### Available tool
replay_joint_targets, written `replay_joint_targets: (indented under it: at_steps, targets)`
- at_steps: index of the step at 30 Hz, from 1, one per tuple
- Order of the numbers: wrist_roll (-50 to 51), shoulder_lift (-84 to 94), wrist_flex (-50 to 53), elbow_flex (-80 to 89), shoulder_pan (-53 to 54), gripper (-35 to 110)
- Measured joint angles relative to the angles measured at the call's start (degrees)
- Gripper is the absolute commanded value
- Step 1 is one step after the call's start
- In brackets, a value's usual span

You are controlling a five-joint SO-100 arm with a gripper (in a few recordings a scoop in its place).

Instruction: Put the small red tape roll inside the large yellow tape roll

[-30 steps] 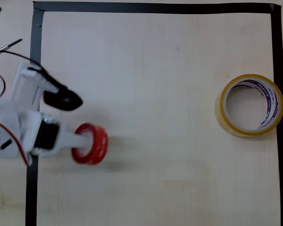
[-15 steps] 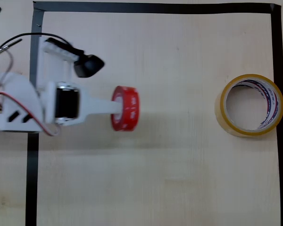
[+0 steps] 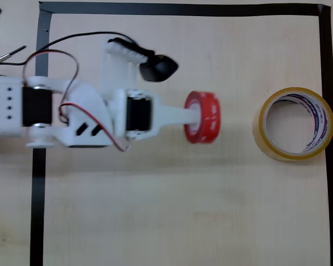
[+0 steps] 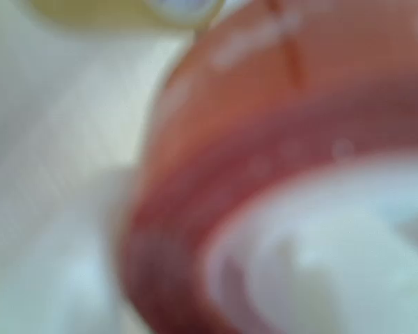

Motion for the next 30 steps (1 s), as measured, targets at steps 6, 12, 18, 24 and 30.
replay_joint_targets:
  at_steps: [6,12,18,24,30]
  targets:
    - [0.09,-5.45,-0.44,-5.19,-0.7,0]
    - [0.09,-11.51,-0.44,-11.25,-0.53,0]
    - [0.09,-19.34,-0.44,-18.46,-1.05,0]
    - [0.09,-31.46,-0.44,-28.48,-0.62,0]
    - [0.09,-36.74,-0.44,-35.24,0.26,0]
